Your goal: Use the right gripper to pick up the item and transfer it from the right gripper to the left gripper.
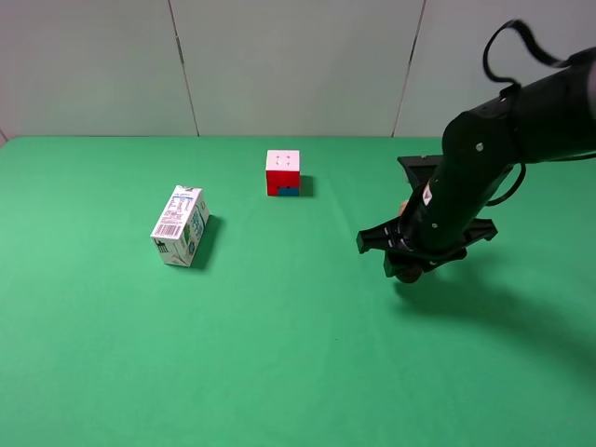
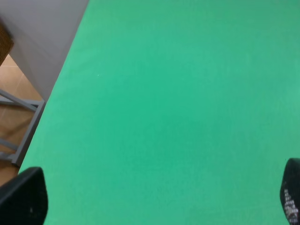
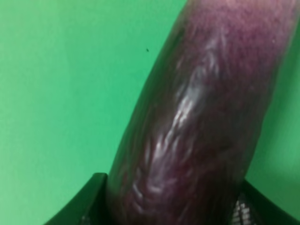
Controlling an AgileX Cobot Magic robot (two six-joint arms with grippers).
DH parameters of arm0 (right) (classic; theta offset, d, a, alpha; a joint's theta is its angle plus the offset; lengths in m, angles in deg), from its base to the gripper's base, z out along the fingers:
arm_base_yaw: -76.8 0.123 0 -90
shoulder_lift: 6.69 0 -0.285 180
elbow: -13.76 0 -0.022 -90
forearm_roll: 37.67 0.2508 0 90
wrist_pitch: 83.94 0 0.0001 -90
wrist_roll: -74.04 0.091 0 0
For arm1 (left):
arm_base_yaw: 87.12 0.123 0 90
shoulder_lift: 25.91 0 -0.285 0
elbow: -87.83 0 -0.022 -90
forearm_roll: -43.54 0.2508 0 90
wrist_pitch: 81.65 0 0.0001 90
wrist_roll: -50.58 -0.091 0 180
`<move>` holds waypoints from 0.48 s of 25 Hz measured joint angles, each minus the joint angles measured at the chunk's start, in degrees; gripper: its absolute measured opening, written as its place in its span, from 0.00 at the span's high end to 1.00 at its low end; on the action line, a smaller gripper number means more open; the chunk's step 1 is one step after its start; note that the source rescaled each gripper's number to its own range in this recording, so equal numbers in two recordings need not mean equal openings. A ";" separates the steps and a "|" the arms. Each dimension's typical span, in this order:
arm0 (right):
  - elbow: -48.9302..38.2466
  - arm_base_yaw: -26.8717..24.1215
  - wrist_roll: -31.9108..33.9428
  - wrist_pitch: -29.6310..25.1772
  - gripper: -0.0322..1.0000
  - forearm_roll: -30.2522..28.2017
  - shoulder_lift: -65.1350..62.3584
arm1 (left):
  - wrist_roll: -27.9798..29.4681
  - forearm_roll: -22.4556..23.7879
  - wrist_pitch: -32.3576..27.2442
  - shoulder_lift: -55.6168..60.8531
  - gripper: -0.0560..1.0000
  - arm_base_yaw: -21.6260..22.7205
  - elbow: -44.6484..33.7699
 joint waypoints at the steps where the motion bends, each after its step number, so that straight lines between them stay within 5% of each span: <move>1: 0.00 0.00 -1.29 -1.10 0.95 0.00 -1.06 | 0.00 0.00 0.00 0.00 0.01 0.00 0.00; 12: 0.00 0.00 -12.66 -9.17 0.95 0.00 -16.26 | 0.00 0.00 0.00 0.00 0.01 0.00 0.00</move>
